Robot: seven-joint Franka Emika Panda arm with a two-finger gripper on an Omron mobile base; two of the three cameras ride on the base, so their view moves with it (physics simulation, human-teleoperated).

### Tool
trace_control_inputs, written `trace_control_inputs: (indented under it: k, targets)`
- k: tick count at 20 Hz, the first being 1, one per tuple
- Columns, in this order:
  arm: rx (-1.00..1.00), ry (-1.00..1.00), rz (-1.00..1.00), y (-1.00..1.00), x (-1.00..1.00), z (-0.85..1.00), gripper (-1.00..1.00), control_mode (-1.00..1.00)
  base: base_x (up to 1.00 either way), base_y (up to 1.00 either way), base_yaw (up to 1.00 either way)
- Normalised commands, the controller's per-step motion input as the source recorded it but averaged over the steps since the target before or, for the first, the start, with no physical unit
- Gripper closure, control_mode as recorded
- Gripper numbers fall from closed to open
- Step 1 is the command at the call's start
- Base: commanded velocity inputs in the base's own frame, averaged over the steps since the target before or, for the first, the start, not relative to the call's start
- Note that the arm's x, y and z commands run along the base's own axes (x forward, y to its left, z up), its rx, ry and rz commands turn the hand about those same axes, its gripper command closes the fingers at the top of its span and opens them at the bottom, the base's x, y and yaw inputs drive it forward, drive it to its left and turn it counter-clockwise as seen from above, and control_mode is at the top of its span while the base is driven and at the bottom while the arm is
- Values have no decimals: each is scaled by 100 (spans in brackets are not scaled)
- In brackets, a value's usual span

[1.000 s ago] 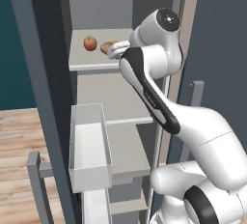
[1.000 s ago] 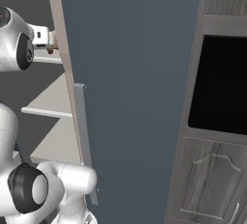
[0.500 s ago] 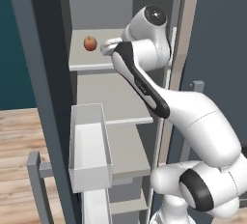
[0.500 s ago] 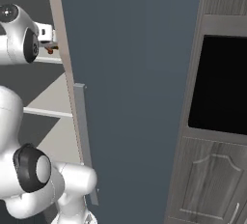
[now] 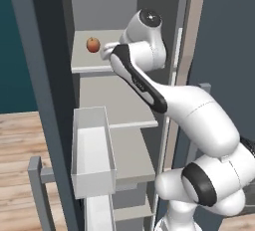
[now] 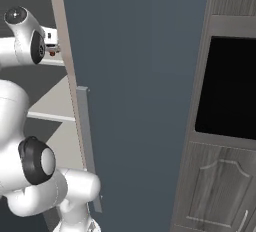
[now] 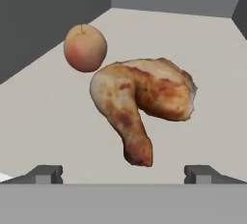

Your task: Take the bell pepper, peach, and chicken drumstick from the freezer and place them in the bowl on the counter.

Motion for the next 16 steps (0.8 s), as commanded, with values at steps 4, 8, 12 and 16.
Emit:
trace_control_inputs:
  k: [4, 8, 12, 16]
  targets:
    - [0, 0, 0, 0, 35, -13, -100, -100, 0, 0, 0]
    - [0, 0, 0, 4, 42, -2, -100, -100, 0, 0, 0]
    - [0, 0, 0, 8, 49, -6, -100, -100, 0, 0, 0]
    - [0, 0, -1, 12, 51, -18, -100, -100, 0, 0, 0]
